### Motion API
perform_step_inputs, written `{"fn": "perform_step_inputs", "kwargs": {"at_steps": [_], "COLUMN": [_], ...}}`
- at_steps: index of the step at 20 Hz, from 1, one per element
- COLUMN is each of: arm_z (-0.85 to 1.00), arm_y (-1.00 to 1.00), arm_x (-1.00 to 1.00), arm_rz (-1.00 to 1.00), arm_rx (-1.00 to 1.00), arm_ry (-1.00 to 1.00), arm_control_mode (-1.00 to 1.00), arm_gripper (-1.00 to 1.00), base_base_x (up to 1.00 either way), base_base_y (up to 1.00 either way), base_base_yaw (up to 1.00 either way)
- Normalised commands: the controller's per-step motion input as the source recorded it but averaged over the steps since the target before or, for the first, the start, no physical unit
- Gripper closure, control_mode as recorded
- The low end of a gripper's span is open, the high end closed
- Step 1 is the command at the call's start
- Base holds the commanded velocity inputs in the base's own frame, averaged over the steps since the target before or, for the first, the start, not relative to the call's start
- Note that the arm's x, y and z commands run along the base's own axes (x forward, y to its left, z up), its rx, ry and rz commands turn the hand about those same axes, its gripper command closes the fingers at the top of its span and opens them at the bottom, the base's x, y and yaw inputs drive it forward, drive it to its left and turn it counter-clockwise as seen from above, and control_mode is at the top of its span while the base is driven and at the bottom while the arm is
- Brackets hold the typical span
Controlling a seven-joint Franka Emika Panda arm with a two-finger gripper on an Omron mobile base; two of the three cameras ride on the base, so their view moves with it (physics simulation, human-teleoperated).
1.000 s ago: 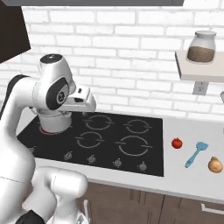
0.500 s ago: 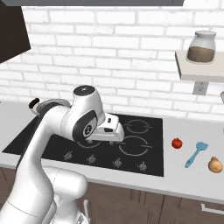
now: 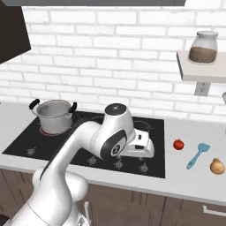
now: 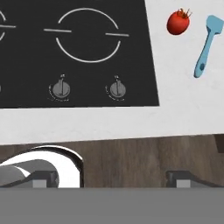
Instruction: Put the squash and tomato in the pot. Retrieve the spatula and lightly stir the vegetables in the pot.
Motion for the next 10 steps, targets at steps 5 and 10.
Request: {"fn": "perform_step_inputs", "kwargs": {"at_steps": [5, 10], "arm_z": [0.0, -0.02], "arm_y": [-0.99, -0.94], "arm_x": [0.0, 0.06], "arm_rz": [-0.01, -0.02], "arm_rx": [0.0, 0.0], "arm_ry": [0.0, 0.0], "arm_control_mode": [-1.0, -1.0], "arm_gripper": [-1.0, -1.0], "base_base_x": [0.0, 0.0], "base_base_y": [0.0, 0.0], "base_base_yaw": [0.0, 0.0]}}
